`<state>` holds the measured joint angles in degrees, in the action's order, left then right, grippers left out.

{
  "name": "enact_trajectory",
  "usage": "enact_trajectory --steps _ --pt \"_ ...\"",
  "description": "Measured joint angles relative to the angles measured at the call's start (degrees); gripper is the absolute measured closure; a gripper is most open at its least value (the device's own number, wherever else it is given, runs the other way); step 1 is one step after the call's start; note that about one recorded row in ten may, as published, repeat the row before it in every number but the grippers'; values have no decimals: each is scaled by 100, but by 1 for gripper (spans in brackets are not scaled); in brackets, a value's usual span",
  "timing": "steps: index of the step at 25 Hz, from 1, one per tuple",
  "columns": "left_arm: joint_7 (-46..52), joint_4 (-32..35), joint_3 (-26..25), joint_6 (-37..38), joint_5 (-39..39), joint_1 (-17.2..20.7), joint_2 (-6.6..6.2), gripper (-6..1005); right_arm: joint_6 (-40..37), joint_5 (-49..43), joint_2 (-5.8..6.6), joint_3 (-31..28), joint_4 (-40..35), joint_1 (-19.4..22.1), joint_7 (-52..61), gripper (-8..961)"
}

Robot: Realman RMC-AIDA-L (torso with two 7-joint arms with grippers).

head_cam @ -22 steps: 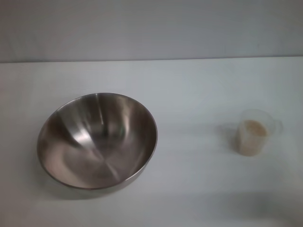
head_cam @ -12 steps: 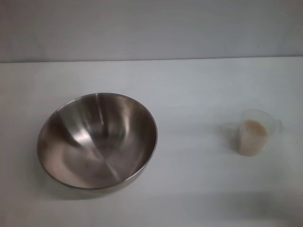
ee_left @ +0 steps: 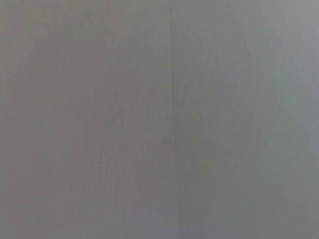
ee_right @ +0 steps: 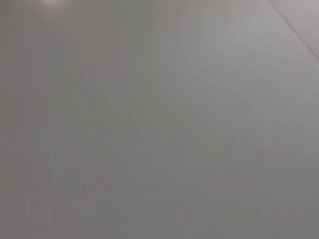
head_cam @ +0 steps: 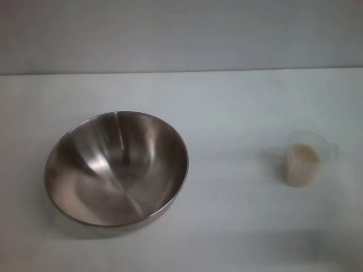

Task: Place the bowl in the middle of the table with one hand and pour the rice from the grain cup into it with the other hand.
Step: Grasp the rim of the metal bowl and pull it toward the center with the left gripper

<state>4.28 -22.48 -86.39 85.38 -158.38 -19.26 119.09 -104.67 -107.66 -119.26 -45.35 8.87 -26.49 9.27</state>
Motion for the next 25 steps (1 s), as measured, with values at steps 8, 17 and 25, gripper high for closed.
enact_trajectory --steps 8,17,25 --pt "-208 -2400 24 -3137 -45 734 -70 186 -3 0 -3 0 0 48 10 240" --pt "-225 -5352 -204 -7460 -77 1355 -114 186 2 0 -9 0 0 57 13 239" --pt "-226 -7079 -768 -11154 -73 1276 -114 185 42 0 -7 0 0 57 13 240"
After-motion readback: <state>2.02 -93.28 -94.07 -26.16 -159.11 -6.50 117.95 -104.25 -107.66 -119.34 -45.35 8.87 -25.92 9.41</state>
